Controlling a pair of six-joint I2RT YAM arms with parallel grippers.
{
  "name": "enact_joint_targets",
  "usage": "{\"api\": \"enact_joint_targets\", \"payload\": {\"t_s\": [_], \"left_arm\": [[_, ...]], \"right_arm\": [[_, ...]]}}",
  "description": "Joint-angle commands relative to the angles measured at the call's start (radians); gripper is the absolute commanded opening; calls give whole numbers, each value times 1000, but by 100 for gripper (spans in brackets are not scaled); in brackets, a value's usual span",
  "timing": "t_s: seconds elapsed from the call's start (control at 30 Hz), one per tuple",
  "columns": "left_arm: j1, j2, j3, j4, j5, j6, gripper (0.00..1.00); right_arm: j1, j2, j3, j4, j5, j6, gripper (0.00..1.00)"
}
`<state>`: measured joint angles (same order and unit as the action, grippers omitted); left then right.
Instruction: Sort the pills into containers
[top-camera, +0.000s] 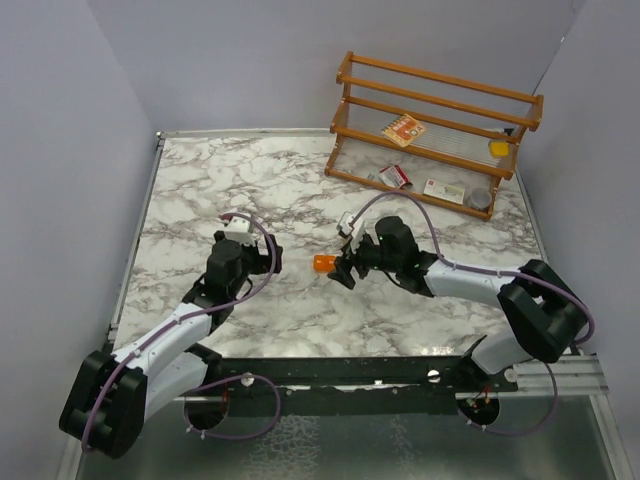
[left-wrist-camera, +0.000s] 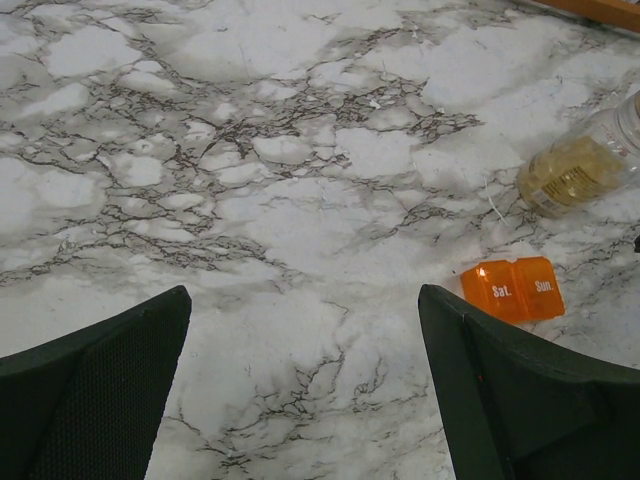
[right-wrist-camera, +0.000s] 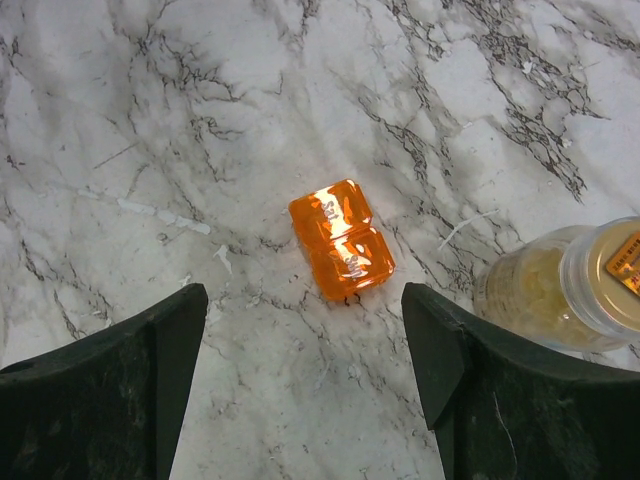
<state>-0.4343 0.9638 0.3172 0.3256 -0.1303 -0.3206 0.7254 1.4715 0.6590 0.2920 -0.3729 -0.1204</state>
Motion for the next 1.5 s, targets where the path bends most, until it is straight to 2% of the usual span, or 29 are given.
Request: {"api": "enact_joint_targets", "payload": {"t_s": [0.0,0.27,0.7,1.47], "left_arm": [[-5,-17,-13,-22,21,-9,99],[-5,-11,-15,-25,25,-17,99],[-5,-10,-25,-25,9,-20,99],[-5,-10,-29,-24,5,-22,99]], "right_arm": [[5,49,45,22,-9,-24,80],[5,132,97,15,-58,-46,80],[5,257,175,4,-32,-104,80],[3,310,125,75,32,-67,80]]}}
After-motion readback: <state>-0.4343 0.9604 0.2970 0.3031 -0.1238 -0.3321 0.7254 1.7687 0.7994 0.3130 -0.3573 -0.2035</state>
